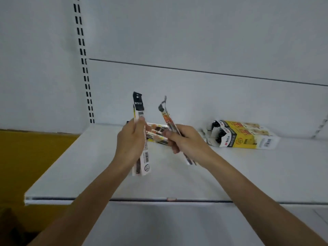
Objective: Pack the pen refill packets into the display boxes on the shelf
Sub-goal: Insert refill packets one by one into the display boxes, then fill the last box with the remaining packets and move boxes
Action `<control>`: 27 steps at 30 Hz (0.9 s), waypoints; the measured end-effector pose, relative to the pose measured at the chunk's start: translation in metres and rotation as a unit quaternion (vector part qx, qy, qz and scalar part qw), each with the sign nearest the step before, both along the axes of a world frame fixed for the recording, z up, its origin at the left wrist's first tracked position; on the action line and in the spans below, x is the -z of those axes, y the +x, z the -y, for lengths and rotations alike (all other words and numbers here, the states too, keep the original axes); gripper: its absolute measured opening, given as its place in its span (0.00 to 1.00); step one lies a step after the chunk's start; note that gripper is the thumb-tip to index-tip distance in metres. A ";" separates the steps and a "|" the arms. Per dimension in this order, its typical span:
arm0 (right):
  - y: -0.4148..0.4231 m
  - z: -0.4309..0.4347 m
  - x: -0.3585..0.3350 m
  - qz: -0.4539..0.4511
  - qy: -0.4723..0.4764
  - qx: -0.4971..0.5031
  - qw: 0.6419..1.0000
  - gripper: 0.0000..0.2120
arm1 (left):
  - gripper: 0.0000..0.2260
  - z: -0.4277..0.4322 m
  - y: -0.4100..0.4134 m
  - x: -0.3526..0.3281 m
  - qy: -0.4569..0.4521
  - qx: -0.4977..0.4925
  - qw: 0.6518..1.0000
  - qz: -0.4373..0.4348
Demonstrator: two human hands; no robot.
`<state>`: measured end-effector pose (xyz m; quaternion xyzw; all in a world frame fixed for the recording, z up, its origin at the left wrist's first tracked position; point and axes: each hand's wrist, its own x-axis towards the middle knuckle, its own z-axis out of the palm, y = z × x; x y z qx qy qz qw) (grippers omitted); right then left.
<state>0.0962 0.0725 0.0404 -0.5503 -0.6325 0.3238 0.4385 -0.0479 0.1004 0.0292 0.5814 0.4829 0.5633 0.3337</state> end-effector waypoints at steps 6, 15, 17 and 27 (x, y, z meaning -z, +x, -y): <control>0.132 0.046 -0.002 0.165 0.032 0.209 0.963 0.09 | 0.11 0.014 0.090 -0.003 0.068 0.171 0.967 -0.175; 0.346 0.212 0.011 0.339 -0.057 0.415 0.842 0.11 | 0.13 0.111 0.311 0.005 0.215 0.417 0.825 -0.315; 0.391 0.259 0.011 0.345 -0.082 0.443 0.823 0.11 | 0.13 0.142 0.369 0.008 0.228 0.454 0.802 -0.313; 0.569 0.451 0.003 0.325 -0.173 0.536 0.760 0.10 | 0.06 0.281 0.615 0.025 0.224 0.581 0.739 -0.258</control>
